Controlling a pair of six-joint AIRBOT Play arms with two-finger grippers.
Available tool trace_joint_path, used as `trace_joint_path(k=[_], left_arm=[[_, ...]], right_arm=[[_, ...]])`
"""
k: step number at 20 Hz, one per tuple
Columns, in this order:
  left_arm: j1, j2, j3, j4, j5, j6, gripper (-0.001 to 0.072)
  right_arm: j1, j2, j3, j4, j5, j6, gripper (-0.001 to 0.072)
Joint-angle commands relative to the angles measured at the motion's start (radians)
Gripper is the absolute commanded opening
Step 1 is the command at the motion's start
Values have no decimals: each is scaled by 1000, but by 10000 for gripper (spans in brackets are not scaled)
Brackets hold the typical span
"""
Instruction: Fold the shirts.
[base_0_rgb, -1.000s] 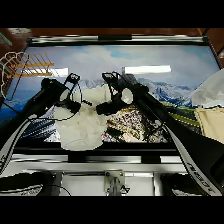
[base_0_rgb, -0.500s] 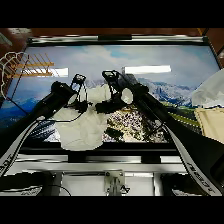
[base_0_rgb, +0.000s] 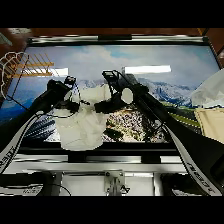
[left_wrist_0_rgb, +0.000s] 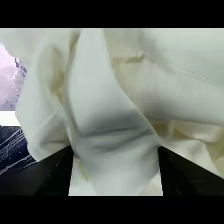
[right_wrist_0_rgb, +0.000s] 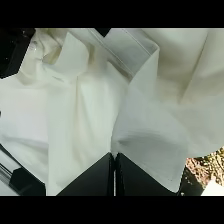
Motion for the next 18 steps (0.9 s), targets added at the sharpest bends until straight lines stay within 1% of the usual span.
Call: trace_joint_path(k=[1, 2, 3, 4, 5, 7, 11, 12, 14, 15, 16, 18], left_arm=[[19, 4, 1, -9, -3, 35, 315], [15, 14, 1, -9, -8, 76, 182], [12, 29, 3, -9, -13, 105, 144], [11, 54, 3, -9, -19, 127, 70], [11, 83, 3, -8, -20, 131, 52], [16, 158, 3, -8, -19, 137, 52], [30, 349, 3, -9, -20, 136, 52], [31, 399, 3, -9, -31, 132, 52], [31, 471, 1, -35, -105, 122, 53], [31, 494, -10, -37, -147, 122, 53], [31, 518, -36, -47, -172, 121, 53], [31, 562, -119, -82, -158, 100, 52]], right_arm=[[1, 0, 1, 68, 3, -51, 110], [1, 0, 1, 74, 3, -53, 110], [1, 0, 1, 66, 2, -55, 110], [1, 0, 1, 48, -2, -55, 110], [1, 0, 1, 31, -5, -55, 110], [0, 0, 1, 5, -5, -64, 110], [0, 18, 51, 2, 10, -203, 110], [0, 34, 82, -1, 19, -222, 110], [0, 75, 141, -10, 57, -220, 110], [0, 94, 163, -11, 101, -203, 110], [0, 106, 174, -12, 154, -159, 109], [4, 107, 166, -25, 272, -79, 110]])
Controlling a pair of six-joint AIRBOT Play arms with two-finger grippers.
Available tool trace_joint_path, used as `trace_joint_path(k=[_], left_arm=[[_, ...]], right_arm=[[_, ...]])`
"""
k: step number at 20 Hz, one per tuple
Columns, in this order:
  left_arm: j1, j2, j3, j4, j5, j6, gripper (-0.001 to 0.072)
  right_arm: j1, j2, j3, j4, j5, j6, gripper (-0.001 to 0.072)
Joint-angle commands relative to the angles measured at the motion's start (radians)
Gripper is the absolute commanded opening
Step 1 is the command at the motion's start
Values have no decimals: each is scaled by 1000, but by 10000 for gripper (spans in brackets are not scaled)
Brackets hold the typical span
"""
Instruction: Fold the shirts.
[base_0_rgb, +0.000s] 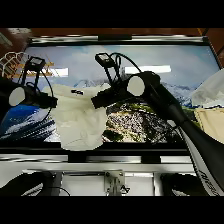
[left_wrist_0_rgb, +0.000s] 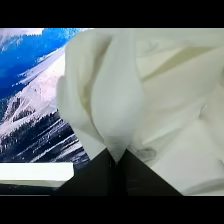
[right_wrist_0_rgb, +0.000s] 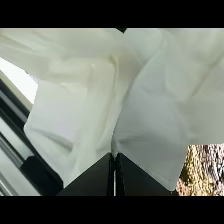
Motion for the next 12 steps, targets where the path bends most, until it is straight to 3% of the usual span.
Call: trace_joint_path(k=[1, 6, 7, 8, 9, 12], left_arm=[[1, 85, -116, -66, -15, -42, 53], [0, 92, -323, -274, 190, -94, 52], [0, 92, -328, -311, 228, -94, 52], [0, 92, -328, -336, 266, -94, 52], [-1, 92, -328, -346, 301, -93, 52], [-2, 92, -328, -346, 343, -93, 53]], right_arm=[[13, 12, -6, -30, 174, 102, 110], [24, -80, -144, -125, 182, 186, 110], [24, -90, -144, -130, 166, 188, 174], [24, -92, -144, -129, 137, 187, 501], [24, -91, -143, -127, 121, 195, 637], [26, -96, -142, -127, 105, 247, 636]])
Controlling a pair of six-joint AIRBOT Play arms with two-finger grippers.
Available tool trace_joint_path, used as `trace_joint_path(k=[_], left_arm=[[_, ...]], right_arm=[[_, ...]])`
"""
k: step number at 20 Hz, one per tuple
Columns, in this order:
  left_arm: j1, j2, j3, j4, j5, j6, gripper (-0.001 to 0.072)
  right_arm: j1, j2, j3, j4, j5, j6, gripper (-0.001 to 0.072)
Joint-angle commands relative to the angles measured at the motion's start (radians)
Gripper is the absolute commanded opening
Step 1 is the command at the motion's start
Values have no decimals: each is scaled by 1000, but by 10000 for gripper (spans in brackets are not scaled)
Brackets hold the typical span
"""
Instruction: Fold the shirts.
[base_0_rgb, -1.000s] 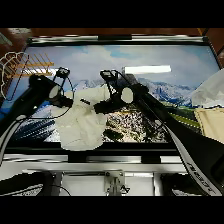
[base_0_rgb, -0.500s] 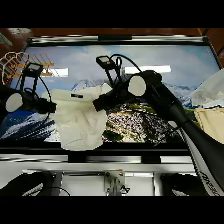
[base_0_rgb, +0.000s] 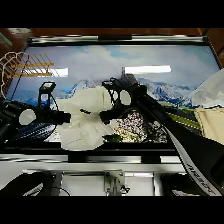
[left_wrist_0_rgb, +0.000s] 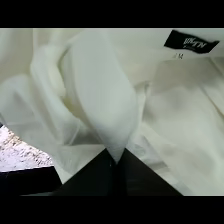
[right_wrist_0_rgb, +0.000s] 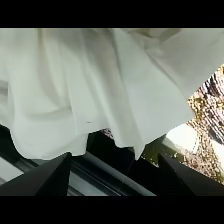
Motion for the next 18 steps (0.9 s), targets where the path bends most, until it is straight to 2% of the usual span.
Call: trace_joint_path(k=[1, 10, 11, 12, 14, 16, 18], left_arm=[[-1, 2, -14, -45, 80, -3, 52], [0, 2, -14, -34, 75, 30, 52], [2, 2, -14, -33, 75, 35, 53], [2, 3, -14, -27, 75, 35, 53], [1, 3, -14, -27, 68, 41, 53], [1, 13, -13, -27, 66, 93, 52], [1, 30, 16, -26, 77, 146, 52]], right_arm=[[3, -20, -7, -7, -12, 45, 637], [28, -231, -6, -61, -29, 32, 635], [35, -248, -6, -97, -41, 72, 566], [34, -258, -6, -149, -53, 139, 438], [29, -249, -6, -234, -71, 218, 107], [20, -210, 14, -284, -56, 176, 110], [20, -133, 76, -347, -39, 56, 110]])
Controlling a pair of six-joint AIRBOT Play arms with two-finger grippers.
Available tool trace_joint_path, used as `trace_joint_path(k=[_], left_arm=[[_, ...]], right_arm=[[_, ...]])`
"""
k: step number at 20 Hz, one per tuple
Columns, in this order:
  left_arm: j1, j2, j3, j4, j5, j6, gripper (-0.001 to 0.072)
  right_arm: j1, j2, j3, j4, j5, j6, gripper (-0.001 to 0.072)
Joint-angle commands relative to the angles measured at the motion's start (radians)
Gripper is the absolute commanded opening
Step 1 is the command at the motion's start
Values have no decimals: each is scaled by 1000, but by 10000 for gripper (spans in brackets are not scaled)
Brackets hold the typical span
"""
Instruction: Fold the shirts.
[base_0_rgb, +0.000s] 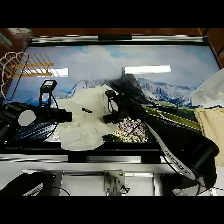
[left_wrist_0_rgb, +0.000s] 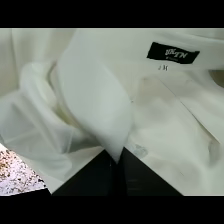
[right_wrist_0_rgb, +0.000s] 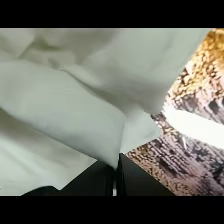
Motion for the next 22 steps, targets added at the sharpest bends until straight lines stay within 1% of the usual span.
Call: trace_joint_path(k=[1, 3, 4, 5, 6, 8, 10, 12, 14, 15, 16, 18, 20, 21, 22], left_arm=[[0, 22, 63, 3, 16, 95, 52], [0, 26, 205, 2, 27, 110, 51], [0, 26, 309, -12, 33, 109, 52], [0, 26, 421, -59, 48, 109, 52], [0, 26, 534, -119, 87, 110, 51], [-2, 26, 757, -254, 219, 116, 51], [-33, 25, 915, -282, 309, 174, 51], [-76, 26, 1003, -282, 312, 209, 52], [-109, 28, 1028, -280, 243, 282, 52], [-105, 30, 1028, -259, 178, 294, 51], [-96, 31, 1028, -208, 80, 292, 51], [-70, 24, 1027, -56, -165, 241, 51], [-44, 13, 1002, 60, -369, 230, 52], [-33, 10, 967, 76, -416, 231, 52], [-24, 3, 915, 74, -440, 240, 53]], right_arm=[[-3, 111, 95, -168, 13, -109, 109], [-3, 230, 229, -351, 0, -112, 109], [-3, 288, 301, -414, -17, -113, 109], [-3, 349, 381, -450, -42, -126, 110], [-3, 401, 452, -454, -74, -130, 109], [-2, 493, 567, -416, -170, -128, 109], [-2, 559, 623, -341, -263, -128, 109], [-2, 599, 631, -254, -338, -130, 109], [-2, 618, 631, -195, -360, -146, 109], [-2, 620, 631, -197, -345, -152, 110], [-2, 619, 631, -206, -312, -152, 109], [-3, 603, 631, -261, -167, -151, 109], [-3, 564, 631, -296, 32, -128, 109], [-3, 534, 619, -296, 115, -90, 109], [-2, 499, 602, -275, 179, -75, 109]])
